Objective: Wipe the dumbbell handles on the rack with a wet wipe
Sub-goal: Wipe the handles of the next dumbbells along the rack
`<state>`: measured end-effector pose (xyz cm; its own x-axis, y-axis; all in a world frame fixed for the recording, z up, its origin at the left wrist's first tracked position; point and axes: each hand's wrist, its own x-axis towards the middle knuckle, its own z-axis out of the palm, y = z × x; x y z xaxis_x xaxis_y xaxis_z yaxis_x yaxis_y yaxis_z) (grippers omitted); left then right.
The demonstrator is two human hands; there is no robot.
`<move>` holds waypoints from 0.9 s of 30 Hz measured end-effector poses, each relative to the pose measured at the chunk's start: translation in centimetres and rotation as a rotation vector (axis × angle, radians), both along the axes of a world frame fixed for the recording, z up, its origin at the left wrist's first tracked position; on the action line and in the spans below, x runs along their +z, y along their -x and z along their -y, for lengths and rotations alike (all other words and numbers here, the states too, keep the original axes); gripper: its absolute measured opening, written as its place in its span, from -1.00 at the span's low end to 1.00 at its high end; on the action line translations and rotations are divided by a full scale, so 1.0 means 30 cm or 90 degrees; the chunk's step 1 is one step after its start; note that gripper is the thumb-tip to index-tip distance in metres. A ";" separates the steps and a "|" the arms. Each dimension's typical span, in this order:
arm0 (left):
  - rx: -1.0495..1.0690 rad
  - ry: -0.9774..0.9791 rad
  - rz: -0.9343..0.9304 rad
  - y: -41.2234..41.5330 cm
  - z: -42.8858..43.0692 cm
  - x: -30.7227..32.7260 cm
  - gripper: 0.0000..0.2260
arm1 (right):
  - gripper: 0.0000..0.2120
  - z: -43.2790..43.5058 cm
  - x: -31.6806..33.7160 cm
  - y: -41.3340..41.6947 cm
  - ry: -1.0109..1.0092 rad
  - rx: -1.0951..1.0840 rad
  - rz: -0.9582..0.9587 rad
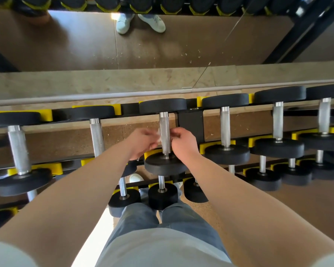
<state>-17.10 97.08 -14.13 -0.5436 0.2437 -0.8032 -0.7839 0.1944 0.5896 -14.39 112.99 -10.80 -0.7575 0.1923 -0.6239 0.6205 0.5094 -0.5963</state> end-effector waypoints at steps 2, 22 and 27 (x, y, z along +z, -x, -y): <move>-0.275 0.144 -0.072 -0.043 -0.005 0.018 -0.68 | -0.64 0.003 0.009 0.000 -0.013 0.029 0.015; -0.192 0.227 -0.134 -0.078 -0.045 -0.009 -0.77 | -0.65 -0.001 -0.005 -0.074 -0.085 -0.008 -0.020; 0.207 0.047 -0.094 0.009 -0.063 -0.003 -0.77 | -0.64 -0.008 -0.001 -0.079 -0.072 -0.009 -0.034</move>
